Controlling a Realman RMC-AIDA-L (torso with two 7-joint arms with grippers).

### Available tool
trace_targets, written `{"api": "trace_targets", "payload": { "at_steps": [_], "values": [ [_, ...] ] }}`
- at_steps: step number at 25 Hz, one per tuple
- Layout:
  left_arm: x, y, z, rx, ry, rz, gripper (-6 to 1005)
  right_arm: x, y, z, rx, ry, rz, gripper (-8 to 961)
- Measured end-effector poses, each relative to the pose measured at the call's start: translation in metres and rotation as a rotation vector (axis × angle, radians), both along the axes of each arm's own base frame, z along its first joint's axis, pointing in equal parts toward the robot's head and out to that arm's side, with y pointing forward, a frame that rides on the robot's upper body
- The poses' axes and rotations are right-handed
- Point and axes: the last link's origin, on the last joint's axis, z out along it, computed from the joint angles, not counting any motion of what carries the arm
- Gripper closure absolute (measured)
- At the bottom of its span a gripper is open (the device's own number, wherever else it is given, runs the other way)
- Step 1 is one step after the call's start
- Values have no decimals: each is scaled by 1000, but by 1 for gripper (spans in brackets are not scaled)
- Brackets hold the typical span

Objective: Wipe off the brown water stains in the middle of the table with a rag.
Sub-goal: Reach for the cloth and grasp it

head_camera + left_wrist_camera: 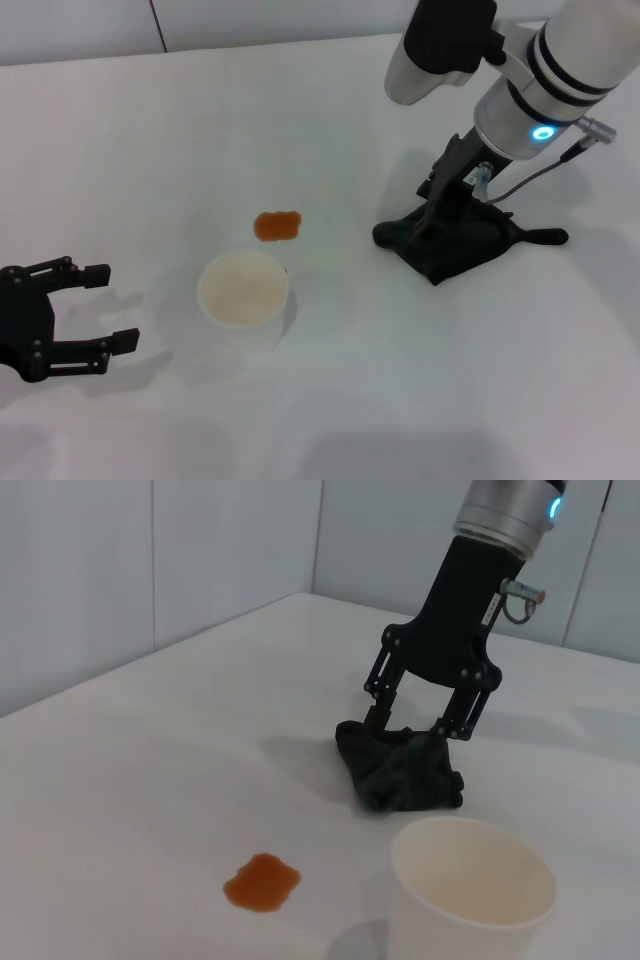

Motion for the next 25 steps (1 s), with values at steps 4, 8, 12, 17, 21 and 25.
{"api": "trace_targets", "payload": {
  "at_steps": [4,8,12,17,21,25],
  "values": [
    [0,0,0,-3,0,2,125,-2,1,0,1,-1,9,322],
    [2,0,-3,-15,2,0,125,-2,1,0,1,-1,10,321],
    [3,1,-4,-20,1,-2,125,-1,2,-4,-9,-10,12,321],
    [4,2,-5,-25,-3,-8,125,2,6,-11,-13,-21,-5,321],
    [5,1,-6,-31,-6,-11,125,4,7,-12,-10,-24,-7,321],
    [6,2,-6,-33,-5,-13,125,5,8,-12,-10,-29,-12,322]
  ]
}}
